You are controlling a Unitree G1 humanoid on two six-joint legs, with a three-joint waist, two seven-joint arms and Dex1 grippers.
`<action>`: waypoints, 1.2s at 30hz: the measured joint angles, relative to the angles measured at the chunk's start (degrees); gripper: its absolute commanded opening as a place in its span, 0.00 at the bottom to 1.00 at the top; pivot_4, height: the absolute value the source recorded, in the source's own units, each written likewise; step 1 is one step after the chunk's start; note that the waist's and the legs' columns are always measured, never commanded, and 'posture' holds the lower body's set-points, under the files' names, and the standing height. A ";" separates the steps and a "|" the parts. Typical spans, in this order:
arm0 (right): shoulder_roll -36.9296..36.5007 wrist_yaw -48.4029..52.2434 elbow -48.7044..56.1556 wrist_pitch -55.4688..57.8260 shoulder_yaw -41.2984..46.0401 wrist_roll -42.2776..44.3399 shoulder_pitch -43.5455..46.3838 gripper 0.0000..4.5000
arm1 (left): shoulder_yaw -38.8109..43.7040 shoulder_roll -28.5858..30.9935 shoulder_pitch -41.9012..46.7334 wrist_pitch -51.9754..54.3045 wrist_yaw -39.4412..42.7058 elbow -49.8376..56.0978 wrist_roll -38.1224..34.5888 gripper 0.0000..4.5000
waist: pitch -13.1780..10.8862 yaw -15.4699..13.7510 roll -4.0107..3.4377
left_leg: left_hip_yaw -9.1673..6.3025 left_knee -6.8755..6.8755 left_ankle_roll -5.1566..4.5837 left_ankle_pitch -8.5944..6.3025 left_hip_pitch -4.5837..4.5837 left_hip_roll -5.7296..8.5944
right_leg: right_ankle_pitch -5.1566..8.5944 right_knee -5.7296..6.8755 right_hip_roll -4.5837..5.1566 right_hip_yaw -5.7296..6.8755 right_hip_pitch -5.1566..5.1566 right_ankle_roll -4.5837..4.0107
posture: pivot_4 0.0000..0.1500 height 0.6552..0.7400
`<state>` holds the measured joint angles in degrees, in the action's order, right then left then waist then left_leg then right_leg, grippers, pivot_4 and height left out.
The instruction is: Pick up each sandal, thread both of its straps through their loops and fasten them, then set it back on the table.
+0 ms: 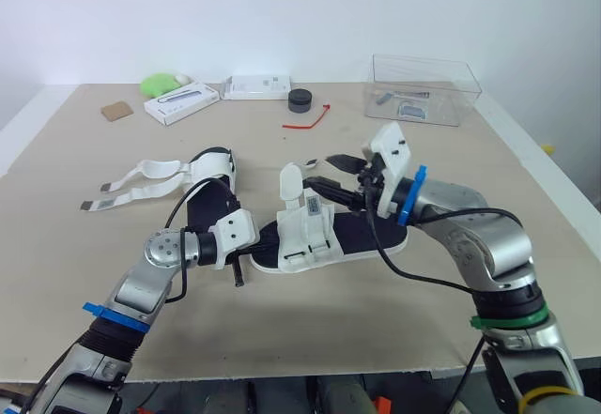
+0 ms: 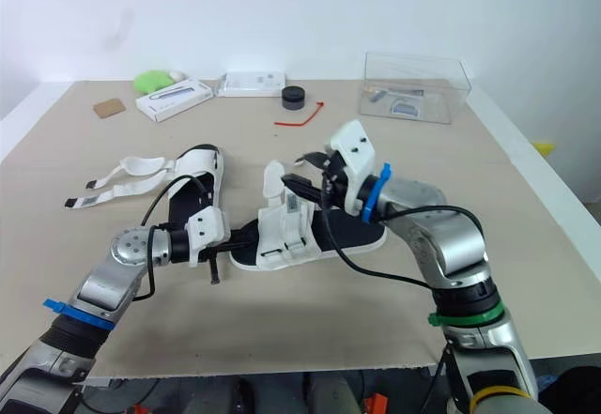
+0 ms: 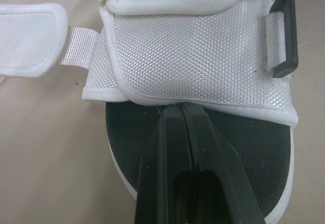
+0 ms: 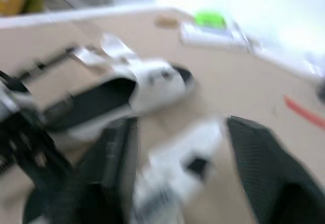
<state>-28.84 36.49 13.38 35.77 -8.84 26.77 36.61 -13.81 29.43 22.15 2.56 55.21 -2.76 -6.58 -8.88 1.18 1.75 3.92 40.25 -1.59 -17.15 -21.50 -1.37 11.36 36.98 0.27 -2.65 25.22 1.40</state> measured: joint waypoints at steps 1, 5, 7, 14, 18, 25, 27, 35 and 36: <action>0.20 0.58 -0.78 -0.47 -0.76 -0.69 -0.02 0.24 | -0.01 -0.08 0.00 -0.02 0.01 0.00 -0.01 0.00 | 0.00 -0.02 0.01 | -0.01 0.00 0.00 0.00 -0.01 0.01 | 0.02 0.00 0.01 0.01 -0.01 0.00 | 1.00 1.00; 1.03 2.08 -6.34 -1.53 -2.54 -3.94 0.31 0.01 | -0.01 -0.11 -0.02 -0.07 0.14 0.10 -0.03 0.00 | 0.00 0.02 0.00 | 0.13 0.00 0.00 -0.01 -0.03 0.10 | -0.10 -0.01 0.12 -0.01 0.02 -0.13 | 1.00 1.00; 1.83 2.09 -9.01 -1.73 -2.96 -5.38 1.26 0.01 | 0.05 -0.10 -0.07 -0.07 0.09 0.12 -0.02 0.00 | 0.00 0.03 0.00 | 0.16 0.00 0.00 -0.01 -0.03 0.11 | -0.11 -0.01 0.14 -0.01 0.03 -0.12 | 1.00 1.00; 2.20 3.45 -16.00 0.32 -5.09 -10.61 6.22 0.01 | 0.05 -0.01 -0.13 -0.17 0.14 0.26 0.00 0.00 | 0.00 0.04 0.00 | 0.14 -0.06 0.00 -0.01 -0.02 0.10 | -0.12 -0.01 0.14 0.00 0.06 -0.22 | 1.00 1.00; 1.36 5.92 -16.40 1.70 -6.67 -12.18 6.25 0.01 | 0.05 0.07 -0.17 -0.19 0.14 0.41 0.00 0.00 | 0.00 0.04 0.00 | 0.15 -0.10 0.00 -0.01 -0.02 0.10 | -0.12 -0.01 0.16 -0.01 0.07 -0.24 | 1.00 1.00; 0.47 9.13 -15.76 1.69 -7.25 -14.23 6.25 0.01 | 0.05 0.15 -0.22 -0.22 0.03 0.42 0.00 0.00 | 0.00 0.05 0.00 | 0.10 -0.11 0.00 -0.01 -0.01 0.09 | -0.07 -0.01 0.15 0.02 0.07 -0.19 | 1.00 1.00; 0.49 9.57 -16.00 0.92 -7.32 -15.14 6.41 0.01 | 0.05 0.15 -0.20 -0.27 0.02 0.37 0.00 0.00 | 0.00 0.05 0.00 | 0.10 -0.11 0.00 -0.01 -0.01 0.09 | -0.06 -0.01 0.14 0.02 0.07 -0.18 | 1.00 1.00; 7.76 5.98 -22.96 16.52 3.98 -6.94 17.79 0.22 | 0.06 0.17 -0.07 -0.43 -0.12 0.01 0.02 0.00 | -0.02 0.08 -0.03 | 0.13 -0.11 0.01 0.01 -0.01 0.05 | -0.26 -0.01 0.27 0.02 0.10 -0.44 | 1.00 1.00; 9.06 5.26 -24.21 22.12 6.84 -4.33 20.26 0.29 | 0.03 0.16 -0.03 -0.48 -0.11 -0.03 0.02 0.00 | -0.02 0.07 -0.03 | 0.11 -0.13 0.01 0.01 -0.01 0.04 | -0.26 -0.01 0.30 0.03 0.10 -0.47 | 1.00 1.00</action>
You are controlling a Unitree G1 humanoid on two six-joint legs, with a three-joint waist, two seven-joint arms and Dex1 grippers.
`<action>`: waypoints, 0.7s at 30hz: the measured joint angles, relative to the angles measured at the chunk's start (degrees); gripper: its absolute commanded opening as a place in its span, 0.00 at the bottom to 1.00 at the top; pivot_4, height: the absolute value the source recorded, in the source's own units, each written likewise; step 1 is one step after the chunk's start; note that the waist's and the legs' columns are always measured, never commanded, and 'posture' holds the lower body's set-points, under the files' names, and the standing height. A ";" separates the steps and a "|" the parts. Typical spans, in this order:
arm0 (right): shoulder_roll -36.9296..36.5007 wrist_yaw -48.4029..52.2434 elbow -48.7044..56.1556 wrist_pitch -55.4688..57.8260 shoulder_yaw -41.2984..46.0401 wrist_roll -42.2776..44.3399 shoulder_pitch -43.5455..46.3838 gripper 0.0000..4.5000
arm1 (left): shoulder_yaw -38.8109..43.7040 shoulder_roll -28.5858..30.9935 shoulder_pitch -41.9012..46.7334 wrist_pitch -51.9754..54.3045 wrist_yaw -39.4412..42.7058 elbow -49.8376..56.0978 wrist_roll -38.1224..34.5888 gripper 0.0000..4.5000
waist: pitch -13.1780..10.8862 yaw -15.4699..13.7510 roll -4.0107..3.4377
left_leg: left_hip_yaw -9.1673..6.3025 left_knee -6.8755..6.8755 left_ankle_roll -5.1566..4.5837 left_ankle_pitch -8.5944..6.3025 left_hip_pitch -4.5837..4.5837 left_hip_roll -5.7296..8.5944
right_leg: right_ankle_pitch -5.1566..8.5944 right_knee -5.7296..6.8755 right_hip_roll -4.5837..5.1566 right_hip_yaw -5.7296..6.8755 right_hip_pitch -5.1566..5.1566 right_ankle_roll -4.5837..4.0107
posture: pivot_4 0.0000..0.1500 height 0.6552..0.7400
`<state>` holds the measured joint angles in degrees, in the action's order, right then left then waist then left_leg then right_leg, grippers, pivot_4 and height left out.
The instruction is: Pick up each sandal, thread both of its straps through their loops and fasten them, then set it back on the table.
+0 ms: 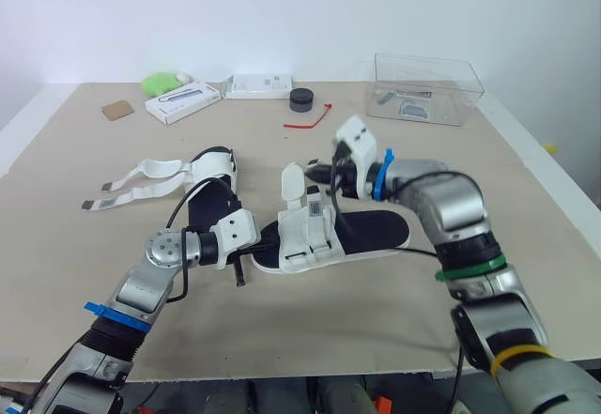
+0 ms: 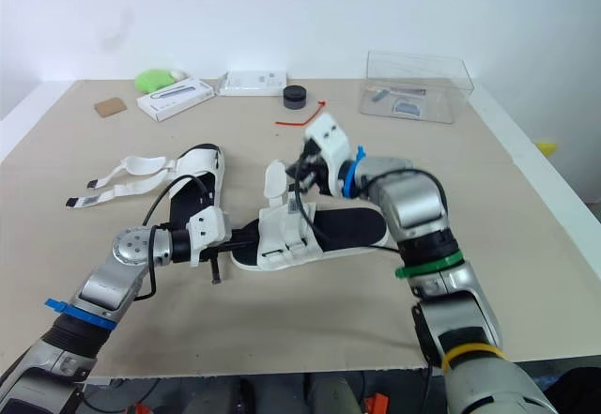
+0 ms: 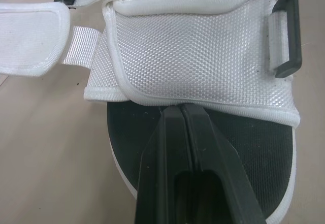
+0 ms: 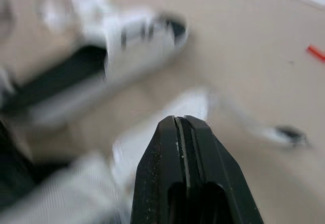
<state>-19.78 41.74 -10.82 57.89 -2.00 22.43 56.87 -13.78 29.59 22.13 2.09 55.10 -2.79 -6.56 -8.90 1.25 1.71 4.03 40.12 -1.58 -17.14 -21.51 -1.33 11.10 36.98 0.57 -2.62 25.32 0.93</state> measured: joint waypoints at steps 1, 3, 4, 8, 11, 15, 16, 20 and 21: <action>0.63 -0.61 -0.71 3.86 1.66 1.61 1.43 0.43 | -0.05 -0.02 0.01 -0.05 0.00 -0.02 0.00 0.00 | 0.00 -0.02 0.00 | -0.06 -0.01 0.00 0.00 0.00 0.00 | 0.02 0.00 0.07 0.07 -0.01 -0.07 | 1.00 1.00; 2.15 -2.64 -2.47 12.14 5.13 4.51 3.60 0.61 | -0.22 -0.05 0.04 -0.47 0.00 -0.16 0.00 0.00 | 0.01 -0.07 0.01 | -0.14 -0.05 0.00 0.00 0.00 0.01 | 0.07 0.00 0.24 0.33 -0.03 -0.18 | 1.00 1.00; 2.66 -3.69 -3.46 14.11 6.05 4.87 3.71 0.69 | -0.26 -0.06 0.06 -0.54 0.00 -0.15 0.00 0.00 | 0.01 -0.07 0.01 | -0.13 -0.08 0.00 0.00 -0.01 0.04 | 0.08 -0.01 0.29 0.37 -0.02 -0.19 | 1.00 1.00; 3.95 -8.44 -10.70 21.20 10.95 5.48 4.22 0.98 | -0.35 -0.09 0.15 -0.69 0.00 -0.15 0.00 0.00 | 0.00 -0.05 -0.01 | -0.10 -0.11 0.00 0.00 -0.07 0.12 | 0.07 -0.03 0.37 0.39 0.01 -0.17 | 1.00 1.00; 3.50 -9.73 -13.93 21.26 10.91 4.88 4.68 0.98 | -0.33 -0.07 0.13 -0.75 -0.02 -0.10 0.00 0.00 | -0.01 0.04 -0.02 | -0.07 -0.17 0.00 0.00 -0.07 0.13 | 0.08 -0.07 0.36 0.37 0.02 -0.13 | 1.00 1.00; 3.72 -9.84 -19.12 19.71 10.59 4.11 6.39 0.98 | -0.27 -0.03 0.09 -0.82 -0.05 -0.07 0.00 0.00 | -0.01 0.07 -0.02 | -0.08 -0.22 0.00 0.00 -0.07 0.14 | 0.11 -0.09 0.29 0.33 0.02 -0.08 | 1.00 1.00; 4.01 -9.73 -20.22 19.35 10.59 4.10 7.00 0.98 | -0.25 -0.02 0.09 -0.83 -0.09 -0.07 0.00 0.00 | -0.01 0.14 -0.02 | -0.07 -0.23 0.00 0.00 -0.06 0.14 | 0.11 -0.09 0.26 0.32 0.03 -0.05 | 1.00 1.00; 6.23 -9.35 -25.49 17.38 10.49 4.12 10.19 0.98 | -0.34 -0.03 0.11 -0.97 -0.17 -0.04 0.14 0.00 | -0.01 0.16 -0.02 | -0.14 -0.29 0.00 0.00 -0.05 0.14 | 0.14 -0.09 0.19 0.23 0.01 -0.01 | 1.00 1.00; 6.74 -9.22 -27.26 17.01 10.53 4.14 10.97 0.98 | -0.37 -0.03 0.10 -0.99 -0.17 0.00 0.14 0.00 | -0.01 0.15 -0.02 | -0.14 -0.31 0.00 0.00 -0.05 0.14 | 0.15 -0.10 0.19 0.22 0.02 0.00 | 1.00 1.00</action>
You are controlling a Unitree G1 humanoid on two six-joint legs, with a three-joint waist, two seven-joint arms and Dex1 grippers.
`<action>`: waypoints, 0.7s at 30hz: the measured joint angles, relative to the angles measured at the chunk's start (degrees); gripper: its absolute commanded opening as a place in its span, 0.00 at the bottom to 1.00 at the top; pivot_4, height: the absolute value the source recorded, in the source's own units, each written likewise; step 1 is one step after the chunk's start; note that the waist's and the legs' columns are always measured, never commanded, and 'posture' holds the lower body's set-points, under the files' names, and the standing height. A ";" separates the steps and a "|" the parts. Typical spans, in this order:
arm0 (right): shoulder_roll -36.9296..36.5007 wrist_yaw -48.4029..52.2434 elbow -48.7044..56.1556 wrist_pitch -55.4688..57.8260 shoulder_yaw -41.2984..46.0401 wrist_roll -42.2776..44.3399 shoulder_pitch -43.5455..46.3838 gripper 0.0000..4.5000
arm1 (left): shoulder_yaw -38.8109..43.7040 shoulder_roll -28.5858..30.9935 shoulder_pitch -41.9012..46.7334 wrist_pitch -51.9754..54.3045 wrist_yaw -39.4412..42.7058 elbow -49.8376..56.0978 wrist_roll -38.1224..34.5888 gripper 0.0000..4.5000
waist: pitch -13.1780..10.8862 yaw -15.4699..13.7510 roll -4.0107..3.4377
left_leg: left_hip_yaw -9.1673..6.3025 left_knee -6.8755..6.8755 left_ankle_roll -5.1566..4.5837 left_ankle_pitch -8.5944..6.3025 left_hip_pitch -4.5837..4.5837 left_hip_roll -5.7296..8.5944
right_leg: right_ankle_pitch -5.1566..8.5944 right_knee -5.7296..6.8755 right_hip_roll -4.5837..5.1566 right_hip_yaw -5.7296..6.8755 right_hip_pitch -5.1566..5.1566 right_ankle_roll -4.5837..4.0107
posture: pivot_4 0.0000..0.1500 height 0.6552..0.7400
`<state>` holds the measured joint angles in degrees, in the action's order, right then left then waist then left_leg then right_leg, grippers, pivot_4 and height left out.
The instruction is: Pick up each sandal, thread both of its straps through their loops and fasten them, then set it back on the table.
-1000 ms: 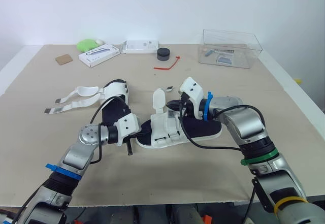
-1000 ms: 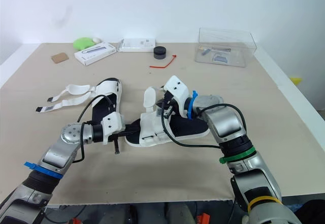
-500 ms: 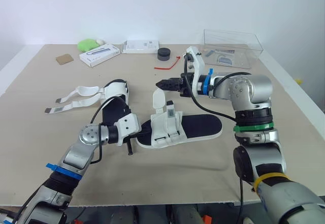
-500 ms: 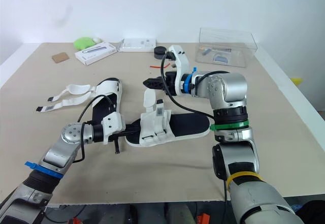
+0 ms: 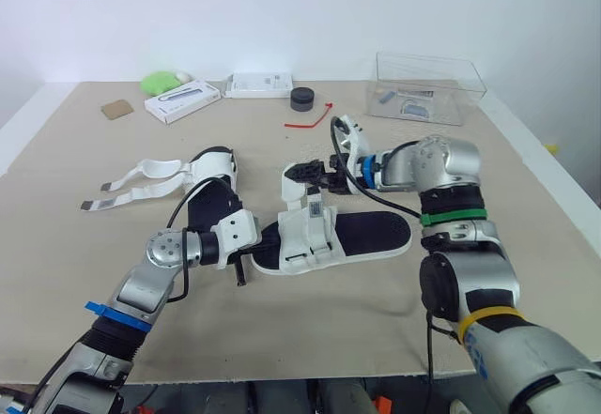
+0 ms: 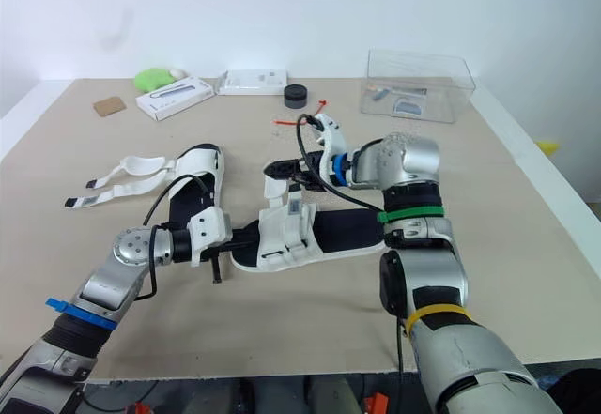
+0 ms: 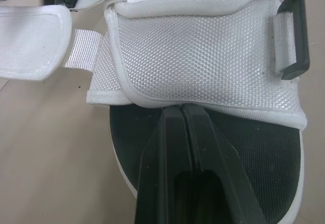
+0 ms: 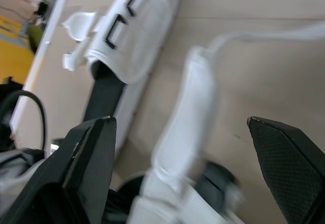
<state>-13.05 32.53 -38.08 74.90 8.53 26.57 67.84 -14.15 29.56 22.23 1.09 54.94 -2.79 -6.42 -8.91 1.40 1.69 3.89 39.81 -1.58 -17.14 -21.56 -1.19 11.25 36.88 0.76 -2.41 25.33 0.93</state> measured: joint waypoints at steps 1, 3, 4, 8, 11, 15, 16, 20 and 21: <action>0.52 0.24 -1.89 -0.56 0.10 0.01 0.67 0.98 | -0.02 0.00 -0.01 -0.01 0.00 0.05 0.00 0.00 | 0.00 0.00 0.00 | 0.01 -0.03 0.00 0.00 0.00 0.01 | 0.00 -0.03 0.00 -0.02 0.00 0.01 | 1.00 1.00; 1.50 0.84 -5.44 -1.93 0.39 0.01 1.49 0.98 | -0.06 0.00 -0.03 -0.04 0.01 0.15 0.00 0.00 | 0.00 0.00 0.00 | 0.01 -0.07 0.00 0.00 -0.01 0.01 | 0.00 -0.09 0.02 -0.02 -0.01 0.02 | 1.00 1.00; 1.90 0.95 -7.34 -2.64 0.54 0.00 2.00 0.98 | -0.06 0.01 -0.05 -0.04 0.01 0.21 0.00 0.00 | 0.00 0.01 0.00 | 0.03 -0.09 0.00 0.00 -0.01 0.02 | -0.01 -0.11 0.03 -0.03 0.00 0.02 | 1.00 1.00; 4.06 1.19 -13.07 -6.34 0.65 -0.41 3.77 0.98 | -0.03 0.08 -0.28 -0.04 -0.07 0.62 0.07 0.00 | 0.00 0.02 0.00 | 0.03 -0.20 0.00 0.00 -0.01 0.02 | -0.01 -0.19 0.05 -0.04 0.00 0.03 | 1.00 1.00; 5.29 1.44 -16.71 -9.39 0.90 -0.87 5.27 0.98 | -0.03 0.17 -0.73 -0.03 -0.40 1.26 0.22 0.00 | 0.00 0.02 0.00 | 0.01 -0.29 0.00 0.00 -0.01 0.02 | -0.01 -0.25 0.07 -0.02 0.00 0.03 | 1.00 1.00; 6.15 0.66 -22.58 -13.29 3.99 -0.78 7.19 0.98 | -0.02 0.25 -1.19 0.00 -0.69 1.95 0.24 0.00 | 0.00 0.03 0.00 | 0.02 -0.39 0.01 0.00 -0.02 0.02 | -0.02 -0.37 0.09 0.00 0.00 0.02 | 1.00 1.00; 6.22 0.23 -23.81 -14.29 5.20 -0.63 7.50 0.93 | -0.02 0.26 -1.25 0.01 -0.70 2.07 0.25 0.00 | 0.00 0.03 0.00 | 0.01 -0.42 0.01 0.00 -0.03 0.02 | -0.02 -0.40 0.10 0.02 0.00 0.02 | 1.00 1.00; 6.18 -0.75 -27.17 -16.79 7.51 -0.47 8.24 0.59 | -0.03 0.27 -1.39 0.02 -0.72 2.31 0.27 0.00 | 0.00 0.03 -0.01 | 0.03 -0.46 0.02 -0.01 -0.05 0.02 | -0.03 -0.48 0.13 0.04 0.00 0.02 | 1.00 1.00; 6.13 -0.75 -27.97 -17.46 7.64 -0.61 8.63 0.47 | -0.03 0.27 -1.39 0.02 -0.72 2.34 0.27 0.00 | -0.01 0.03 -0.01 | 0.03 -0.46 0.03 -0.01 -0.05 0.02 | -0.03 -0.49 0.14 0.05 0.00 0.02 | 1.00 1.00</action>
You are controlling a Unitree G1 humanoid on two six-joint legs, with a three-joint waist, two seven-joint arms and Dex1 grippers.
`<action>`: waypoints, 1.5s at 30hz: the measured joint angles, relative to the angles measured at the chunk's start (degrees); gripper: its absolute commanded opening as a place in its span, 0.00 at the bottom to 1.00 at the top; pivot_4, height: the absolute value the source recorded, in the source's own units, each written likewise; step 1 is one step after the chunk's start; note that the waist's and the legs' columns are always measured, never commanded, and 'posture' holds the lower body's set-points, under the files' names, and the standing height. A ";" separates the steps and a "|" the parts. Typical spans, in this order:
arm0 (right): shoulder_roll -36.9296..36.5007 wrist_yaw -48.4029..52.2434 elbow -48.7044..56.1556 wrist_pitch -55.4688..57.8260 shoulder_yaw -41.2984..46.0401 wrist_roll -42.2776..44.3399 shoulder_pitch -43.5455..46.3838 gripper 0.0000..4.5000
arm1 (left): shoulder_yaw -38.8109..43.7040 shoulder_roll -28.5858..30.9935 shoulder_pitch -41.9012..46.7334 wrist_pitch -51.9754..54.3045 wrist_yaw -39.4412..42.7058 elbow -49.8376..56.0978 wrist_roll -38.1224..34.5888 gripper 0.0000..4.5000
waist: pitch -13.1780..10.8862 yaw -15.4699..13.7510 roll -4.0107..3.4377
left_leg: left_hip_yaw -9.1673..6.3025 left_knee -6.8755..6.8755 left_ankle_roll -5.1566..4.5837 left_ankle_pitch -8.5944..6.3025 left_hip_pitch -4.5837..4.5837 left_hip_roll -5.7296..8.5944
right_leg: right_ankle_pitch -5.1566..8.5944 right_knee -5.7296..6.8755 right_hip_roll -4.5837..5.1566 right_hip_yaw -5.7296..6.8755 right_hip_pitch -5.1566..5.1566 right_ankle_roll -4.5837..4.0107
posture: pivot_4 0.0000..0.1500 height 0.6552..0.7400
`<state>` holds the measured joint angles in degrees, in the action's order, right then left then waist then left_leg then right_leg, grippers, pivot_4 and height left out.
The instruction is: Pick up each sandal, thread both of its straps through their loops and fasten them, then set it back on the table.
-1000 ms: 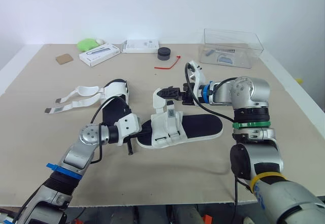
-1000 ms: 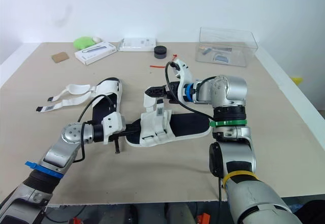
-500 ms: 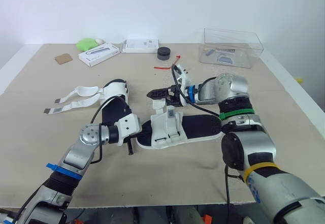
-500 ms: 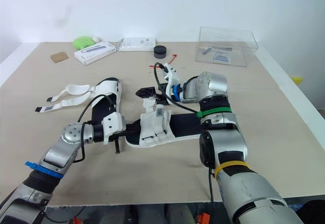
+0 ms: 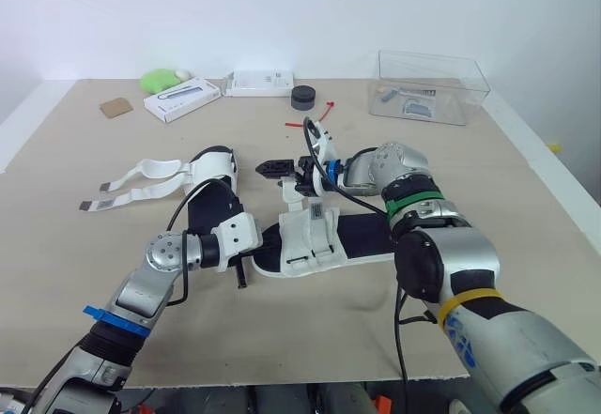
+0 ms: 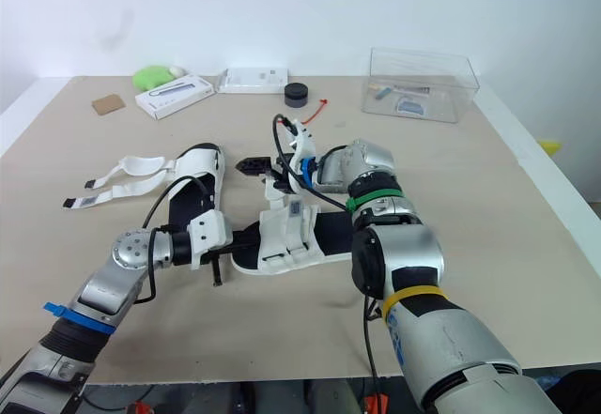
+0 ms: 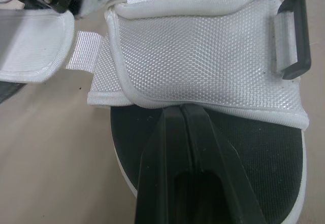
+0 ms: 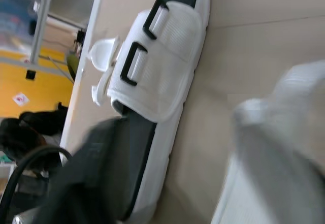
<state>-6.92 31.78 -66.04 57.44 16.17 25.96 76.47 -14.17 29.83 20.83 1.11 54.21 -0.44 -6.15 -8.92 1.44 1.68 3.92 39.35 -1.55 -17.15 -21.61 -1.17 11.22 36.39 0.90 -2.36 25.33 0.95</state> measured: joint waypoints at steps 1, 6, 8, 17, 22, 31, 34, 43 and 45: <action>-0.07 0.00 -0.40 -0.37 0.03 -0.16 0.27 0.34 | 0.00 0.00 0.00 0.00 0.00 0.01 0.00 0.00 | 0.00 0.00 0.00 | 0.00 -0.01 0.00 0.00 0.00 0.00 | 0.00 -0.01 0.00 0.02 0.00 0.00 | 1.00 1.00; -0.93 0.15 -0.85 -1.18 0.05 -0.81 0.60 0.01 | -0.03 0.00 -0.01 -0.05 0.00 -0.04 0.02 0.00 | 0.00 0.00 0.00 | -0.01 -0.01 0.00 0.00 -0.01 0.00 | 0.00 -0.02 0.01 0.03 -0.01 0.00 | 1.00 1.00; -1.14 0.88 -0.78 -1.20 -0.30 -1.46 0.60 0.01 | -0.03 0.00 0.00 -0.09 0.01 -0.06 0.05 0.00 | 0.00 0.00 0.00 | -0.01 -0.01 0.00 0.00 -0.01 0.00 | 0.00 -0.02 0.01 0.04 0.00 0.00 | 1.00 1.00; -5.49 22.32 27.51 -15.12 -23.79 -11.35 -12.58 0.01 | -0.60 0.04 0.06 -0.15 -0.08 0.03 0.06 0.00 | 0.00 -0.12 -0.01 | -0.20 0.00 0.03 -0.03 -0.18 0.03 | -0.07 -0.13 0.02 0.26 0.01 0.12 | 1.00 1.00; -9.89 27.03 44.02 -36.53 -30.80 -16.98 -23.86 0.01 | -0.71 0.10 0.01 -0.19 -0.07 0.28 0.05 0.00 | 0.01 -0.10 -0.03 | -0.26 0.00 0.09 -0.06 -0.27 0.05 | -0.07 -0.20 0.18 0.60 0.04 0.12 | 1.00 1.00; -17.16 27.96 43.60 -88.12 -38.82 -30.75 -29.42 0.01 | -1.09 0.08 0.27 -0.20 -0.28 0.01 0.05 0.00 | 0.01 -0.12 -0.02 | -0.26 0.03 0.09 -0.06 -0.24 0.08 | -0.05 -0.20 0.18 0.63 0.02 0.06 | 1.00 1.00; -19.49 27.19 39.70 -102.00 -40.05 -33.59 -28.68 0.01 | -1.15 0.08 0.53 -0.22 -0.21 -0.09 0.05 0.00 | 0.00 -0.12 -0.03 | -0.27 0.02 0.09 -0.06 -0.23 0.08 | -0.02 -0.20 0.18 0.64 0.02 0.01 | 1.00 1.00; -19.36 32.31 40.11 -96.26 -40.16 -26.32 -28.68 0.19 | -1.14 0.09 0.95 -0.25 0.08 -0.69 0.05 0.00 | 0.00 -0.16 -0.03 | -0.39 0.01 0.09 -0.06 -0.18 0.02 | 0.09 -0.09 0.19 0.61 -0.01 -0.19 | 1.00 1.00; -19.77 33.18 40.06 -97.90 -40.18 -26.59 -28.18 0.35 | -1.13 0.10 1.01 -0.25 0.09 -0.81 0.05 0.00 | 0.01 -0.15 -0.03 | -0.38 0.01 0.09 -0.06 -0.10 0.02 | 0.11 -0.02 0.19 0.61 -0.03 -0.23 | 1.00 1.00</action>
<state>-26.69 64.96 -25.98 -40.46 -24.00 -0.63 48.29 -15.30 29.93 21.84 0.86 54.30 -1.25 -6.10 -8.91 1.28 1.66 3.54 39.36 -1.47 -17.21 -21.71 -1.15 11.33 36.37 1.09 -1.75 25.31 0.72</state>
